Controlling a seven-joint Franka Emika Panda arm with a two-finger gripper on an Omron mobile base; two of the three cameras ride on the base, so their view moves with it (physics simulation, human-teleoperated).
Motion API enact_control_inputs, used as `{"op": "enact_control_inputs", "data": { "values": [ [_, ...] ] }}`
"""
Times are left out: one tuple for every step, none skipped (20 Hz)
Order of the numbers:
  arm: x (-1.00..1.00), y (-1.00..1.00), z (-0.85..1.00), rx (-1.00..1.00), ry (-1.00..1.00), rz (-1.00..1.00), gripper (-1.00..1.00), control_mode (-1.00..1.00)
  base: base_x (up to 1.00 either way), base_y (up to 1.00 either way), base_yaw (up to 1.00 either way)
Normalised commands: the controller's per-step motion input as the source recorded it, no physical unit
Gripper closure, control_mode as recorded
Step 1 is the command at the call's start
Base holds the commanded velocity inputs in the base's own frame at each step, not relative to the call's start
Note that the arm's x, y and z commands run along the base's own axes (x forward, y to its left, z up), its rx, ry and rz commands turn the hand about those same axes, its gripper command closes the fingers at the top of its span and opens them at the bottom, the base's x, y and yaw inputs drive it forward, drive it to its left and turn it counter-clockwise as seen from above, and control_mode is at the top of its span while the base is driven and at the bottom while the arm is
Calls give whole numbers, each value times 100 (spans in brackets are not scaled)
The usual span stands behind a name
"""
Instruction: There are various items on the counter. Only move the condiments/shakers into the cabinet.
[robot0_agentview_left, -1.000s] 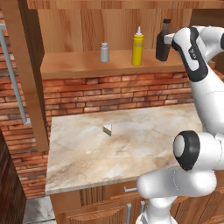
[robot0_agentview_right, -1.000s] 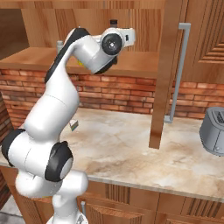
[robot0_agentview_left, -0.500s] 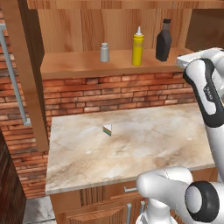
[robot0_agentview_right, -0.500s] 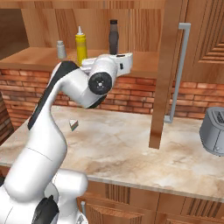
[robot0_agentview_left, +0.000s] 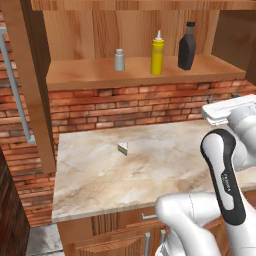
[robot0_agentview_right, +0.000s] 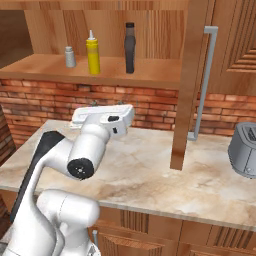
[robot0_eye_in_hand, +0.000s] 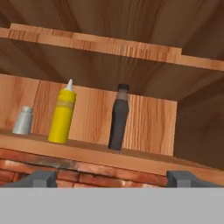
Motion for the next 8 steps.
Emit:
{"op": "enact_control_inputs", "data": {
  "values": [
    [-100,19,-21,0,-26,-5,-100,-100,0,0,0],
    [-100,1,-4,4,-27,-5,-100,-100,0,0,0],
    [-100,0,0,6,-22,-6,-100,-100,0,0,0],
    [-100,0,0,2,-13,-4,-100,-100,0,0,0],
    [-59,-71,0,1,-11,-38,-100,-100,0,0,0],
    [0,8,0,0,1,0,-100,-100,0,0,0],
    [0,0,0,0,0,0,-100,-100,0,0,0],
    [0,0,0,0,0,0,-100,-100,0,0,0]
  ]
}}
